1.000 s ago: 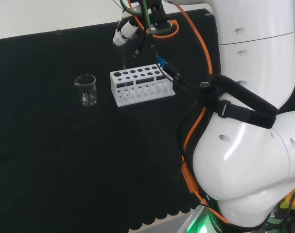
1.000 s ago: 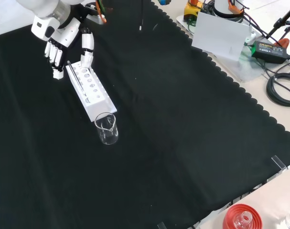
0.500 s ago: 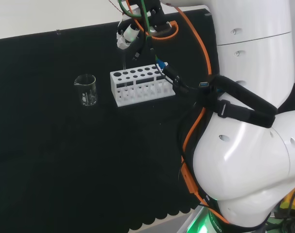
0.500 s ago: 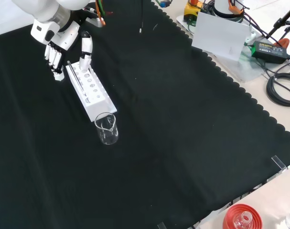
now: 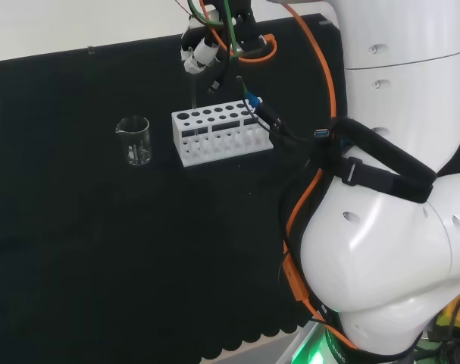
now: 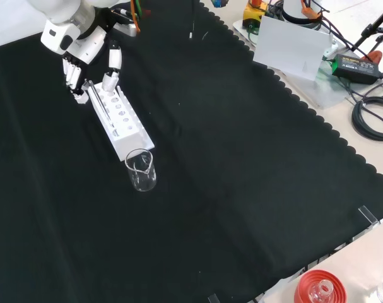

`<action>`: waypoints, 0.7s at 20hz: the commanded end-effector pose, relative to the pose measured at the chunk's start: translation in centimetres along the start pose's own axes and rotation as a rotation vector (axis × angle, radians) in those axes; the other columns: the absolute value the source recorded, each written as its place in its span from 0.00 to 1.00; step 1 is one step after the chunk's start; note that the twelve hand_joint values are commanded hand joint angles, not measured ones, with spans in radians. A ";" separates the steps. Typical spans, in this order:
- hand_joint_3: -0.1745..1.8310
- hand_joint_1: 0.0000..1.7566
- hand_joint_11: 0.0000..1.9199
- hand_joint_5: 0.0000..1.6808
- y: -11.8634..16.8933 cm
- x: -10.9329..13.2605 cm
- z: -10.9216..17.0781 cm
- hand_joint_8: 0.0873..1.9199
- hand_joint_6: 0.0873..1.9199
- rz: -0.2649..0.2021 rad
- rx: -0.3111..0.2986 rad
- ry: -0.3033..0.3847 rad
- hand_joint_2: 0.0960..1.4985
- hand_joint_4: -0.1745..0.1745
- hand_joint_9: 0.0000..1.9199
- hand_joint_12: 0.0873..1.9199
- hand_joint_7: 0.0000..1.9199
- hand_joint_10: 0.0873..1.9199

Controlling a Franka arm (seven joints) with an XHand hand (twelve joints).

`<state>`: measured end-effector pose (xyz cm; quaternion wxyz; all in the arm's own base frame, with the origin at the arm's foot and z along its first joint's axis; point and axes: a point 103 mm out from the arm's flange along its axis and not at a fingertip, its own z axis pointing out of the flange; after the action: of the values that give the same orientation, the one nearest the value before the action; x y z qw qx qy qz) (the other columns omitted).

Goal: Take the glass rod from the white test tube rack.

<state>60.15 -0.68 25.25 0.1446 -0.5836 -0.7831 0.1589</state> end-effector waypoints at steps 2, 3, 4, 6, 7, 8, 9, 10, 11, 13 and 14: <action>0.28 0.44 0.45 0.30 0.4 0.8 -0.2 0.44 0.51 -0.010 -0.007 -0.019 0.64 0.14 0.45 0.62 0.24 0.37; 0.29 0.44 0.46 0.30 0.2 1.2 -0.4 0.44 0.51 -0.010 -0.003 -0.024 0.64 0.13 0.45 0.62 0.24 0.37; 0.29 0.44 0.46 0.30 0.2 1.2 -0.3 0.44 0.51 -0.017 -0.007 -0.018 0.63 0.13 0.46 0.61 0.24 0.37; 0.30 0.45 0.48 0.31 0.2 1.1 -0.1 0.44 0.51 -0.025 -0.014 -0.010 0.63 0.12 0.46 0.61 0.25 0.37; 0.30 0.45 0.49 0.32 0.2 1.1 0.0 0.44 0.51 -0.027 -0.018 -0.011 0.63 0.12 0.47 0.60 0.26 0.36; 0.31 0.45 0.51 0.33 0.2 1.1 0.1 0.44 0.52 -0.029 -0.027 -0.012 0.62 0.10 0.49 0.59 0.27 0.35; 0.31 0.46 0.55 0.34 0.2 1.1 0.1 0.44 0.52 -0.030 -0.037 -0.017 0.62 0.08 0.50 0.57 0.28 0.34; 0.32 0.47 0.58 0.36 0.2 1.1 0.1 0.43 0.52 -0.029 -0.039 -0.023 0.62 0.05 0.52 0.54 0.29 0.33; 0.32 0.49 0.62 0.37 0.2 1.1 0.1 0.43 0.52 -0.028 -0.039 -0.029 0.61 0.02 0.54 0.51 0.31 0.31; 0.33 0.51 0.68 0.40 0.2 1.1 0.0 0.43 0.52 -0.029 -0.047 -0.034 0.61 0.00 0.59 0.45 0.34 0.28; 0.28 0.54 0.71 0.42 0.2 1.2 -0.1 0.43 0.58 -0.033 -0.058 -0.031 0.66 0.11 0.60 0.43 0.35 0.26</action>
<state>59.98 0.39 25.03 0.1293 -0.5739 -0.7943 0.1517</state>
